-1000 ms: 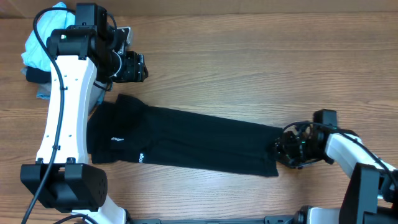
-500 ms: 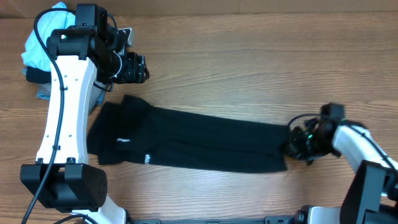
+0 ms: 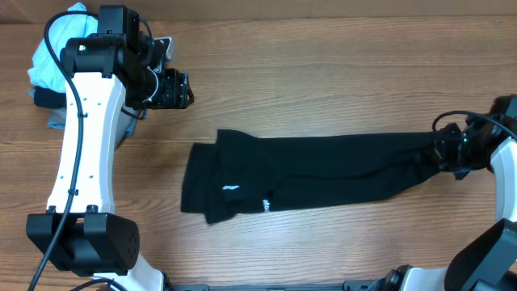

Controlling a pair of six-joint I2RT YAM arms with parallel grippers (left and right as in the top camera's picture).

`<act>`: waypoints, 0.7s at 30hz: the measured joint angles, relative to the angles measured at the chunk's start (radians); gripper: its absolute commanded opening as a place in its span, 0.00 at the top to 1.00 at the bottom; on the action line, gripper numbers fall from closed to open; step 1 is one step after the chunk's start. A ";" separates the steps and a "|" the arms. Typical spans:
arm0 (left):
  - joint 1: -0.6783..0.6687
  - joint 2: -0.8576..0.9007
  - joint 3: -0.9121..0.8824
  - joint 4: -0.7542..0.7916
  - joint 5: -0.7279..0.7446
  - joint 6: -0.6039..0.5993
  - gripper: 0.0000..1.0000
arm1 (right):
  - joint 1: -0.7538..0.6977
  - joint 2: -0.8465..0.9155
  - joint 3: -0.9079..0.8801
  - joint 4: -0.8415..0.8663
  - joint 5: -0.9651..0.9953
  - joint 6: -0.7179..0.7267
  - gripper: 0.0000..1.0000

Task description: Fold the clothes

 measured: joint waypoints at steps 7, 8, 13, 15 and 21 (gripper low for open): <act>0.000 0.000 0.000 0.008 0.024 0.001 0.32 | 0.225 0.000 0.000 -0.003 -0.022 -0.008 0.96; 0.000 0.000 0.000 0.008 0.027 0.001 0.32 | 0.269 0.000 0.000 0.000 -0.020 0.000 0.96; 0.000 0.000 0.000 0.008 0.034 0.001 0.32 | 0.469 0.000 0.000 0.037 0.003 0.074 0.96; 0.000 0.000 0.000 0.008 0.036 0.001 0.31 | 0.541 0.000 0.000 0.051 0.017 0.109 0.96; 0.000 0.000 0.000 0.008 0.039 0.001 0.31 | 0.714 0.032 0.000 0.061 0.069 0.205 0.96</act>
